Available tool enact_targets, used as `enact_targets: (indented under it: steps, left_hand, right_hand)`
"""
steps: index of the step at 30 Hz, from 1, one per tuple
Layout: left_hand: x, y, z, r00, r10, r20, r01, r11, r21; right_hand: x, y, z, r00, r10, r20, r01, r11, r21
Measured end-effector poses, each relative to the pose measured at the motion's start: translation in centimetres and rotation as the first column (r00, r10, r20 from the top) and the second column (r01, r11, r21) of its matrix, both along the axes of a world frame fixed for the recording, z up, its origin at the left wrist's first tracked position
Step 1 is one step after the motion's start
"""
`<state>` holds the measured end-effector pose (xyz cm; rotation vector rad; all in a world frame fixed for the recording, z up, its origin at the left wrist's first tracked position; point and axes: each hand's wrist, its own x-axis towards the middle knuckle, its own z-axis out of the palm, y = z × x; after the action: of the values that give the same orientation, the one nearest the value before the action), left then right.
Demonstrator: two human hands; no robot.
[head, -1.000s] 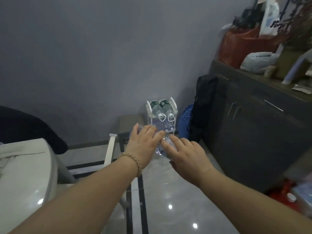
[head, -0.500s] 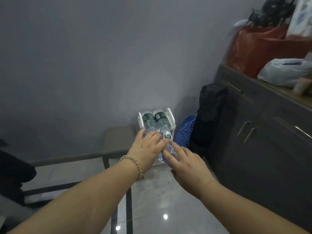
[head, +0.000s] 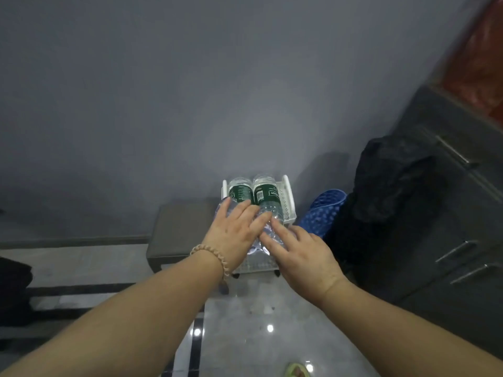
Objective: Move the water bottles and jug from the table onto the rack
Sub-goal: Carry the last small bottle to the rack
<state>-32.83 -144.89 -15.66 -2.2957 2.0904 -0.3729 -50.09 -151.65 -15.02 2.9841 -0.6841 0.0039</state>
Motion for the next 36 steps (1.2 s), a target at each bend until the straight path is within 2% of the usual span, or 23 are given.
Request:
enact_targets:
  steps: [5, 10, 13, 15, 18, 21, 26, 31, 36]
  left_hand:
    - [2.5, -5.7, -2.3, 0.995, 0.095, -0.027, -0.093, 0.993, 0.075]
    - [5.9, -8.9, -4.7, 0.994, 0.106, -0.037, -0.098, 0.981, 0.166]
    - [8.6, -12.0, -6.5, 0.995, 0.092, -0.045, -0.081, 0.976, 0.204]
    - [10.4, -14.1, -7.7, 0.994, 0.08, -0.069, -0.062, 0.97, 0.236]
    - [13.0, -16.5, -9.8, 0.99, 0.111, -0.09, -0.088, 0.97, 0.228]
    - [14.8, -18.1, -12.1, 0.984, 0.137, -0.111, -0.1, 0.952, 0.29]
    - [15.5, -19.7, -16.0, 0.969, 0.184, -0.163, -0.079, 0.862, 0.501]
    - [16.2, -20.2, -18.2, 0.937, 0.216, -0.276, -0.02, 0.821, 0.571]
    - [17.3, -20.0, -19.0, 0.92, 0.216, -0.328, 0.009, 0.824, 0.567]
  right_hand:
    - [3.5, -7.5, -2.4, 0.993, 0.112, -0.025, -0.111, 0.993, 0.047]
    - [7.0, -10.4, -4.5, 0.994, 0.105, -0.031, -0.103, 0.993, 0.05]
    - [9.9, -12.1, -6.5, 0.999, -0.004, -0.048, 0.008, 0.997, 0.076]
    - [11.9, -13.1, -8.3, 0.989, -0.132, -0.068, 0.139, 0.984, 0.11]
    - [14.6, -14.5, -10.4, 0.94, -0.332, -0.077, 0.341, 0.921, 0.188]
    - [16.7, -15.9, -12.2, 0.872, -0.483, -0.076, 0.487, 0.844, 0.224]
    - [20.7, -16.9, -14.8, 0.797, -0.594, -0.105, 0.596, 0.75, 0.287]
    - [23.4, -17.5, -17.2, 0.748, -0.651, -0.13, 0.65, 0.678, 0.344]
    - [24.9, -18.8, -18.8, 0.798, -0.59, -0.119, 0.594, 0.74, 0.315]
